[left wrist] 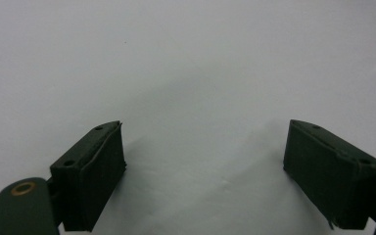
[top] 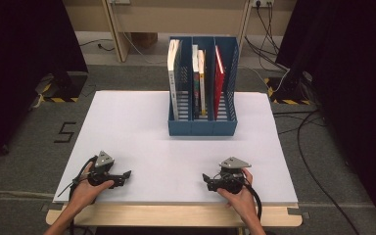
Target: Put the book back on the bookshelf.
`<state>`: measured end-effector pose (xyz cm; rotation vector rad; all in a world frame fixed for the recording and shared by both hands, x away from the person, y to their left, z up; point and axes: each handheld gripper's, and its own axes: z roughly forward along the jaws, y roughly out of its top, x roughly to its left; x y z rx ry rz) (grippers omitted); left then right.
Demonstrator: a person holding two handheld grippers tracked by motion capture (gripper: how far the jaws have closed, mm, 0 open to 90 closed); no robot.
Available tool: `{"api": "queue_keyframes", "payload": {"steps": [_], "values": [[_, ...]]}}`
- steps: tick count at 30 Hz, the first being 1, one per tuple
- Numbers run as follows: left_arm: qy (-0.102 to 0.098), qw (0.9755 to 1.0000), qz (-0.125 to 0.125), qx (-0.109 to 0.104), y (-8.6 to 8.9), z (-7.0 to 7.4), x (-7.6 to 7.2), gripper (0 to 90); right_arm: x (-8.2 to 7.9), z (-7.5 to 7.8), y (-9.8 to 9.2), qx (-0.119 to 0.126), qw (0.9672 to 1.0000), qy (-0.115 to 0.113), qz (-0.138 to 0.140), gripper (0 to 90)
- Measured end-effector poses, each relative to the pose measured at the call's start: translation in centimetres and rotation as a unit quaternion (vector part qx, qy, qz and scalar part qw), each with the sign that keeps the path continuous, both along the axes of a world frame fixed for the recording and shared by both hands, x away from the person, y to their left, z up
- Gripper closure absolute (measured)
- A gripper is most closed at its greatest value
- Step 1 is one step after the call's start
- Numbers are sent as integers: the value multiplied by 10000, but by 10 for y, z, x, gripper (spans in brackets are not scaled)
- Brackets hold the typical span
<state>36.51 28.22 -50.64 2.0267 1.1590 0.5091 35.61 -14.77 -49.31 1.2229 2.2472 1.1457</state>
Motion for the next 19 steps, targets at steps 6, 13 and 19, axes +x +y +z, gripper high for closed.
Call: {"api": "queue_keyframes", "payload": {"steps": [6,13,19], "values": [[-1,10000,-3,-3,0,0,0,144,-6,-3,-1,-149,9998,84,96,166],[4,10000,-6,8,0,0,0,144,-11,-4,1,-267,9993,124,209,163],[3,10000,-5,-2,0,0,0,143,-11,-6,-1,-343,9992,121,134,163]]}}
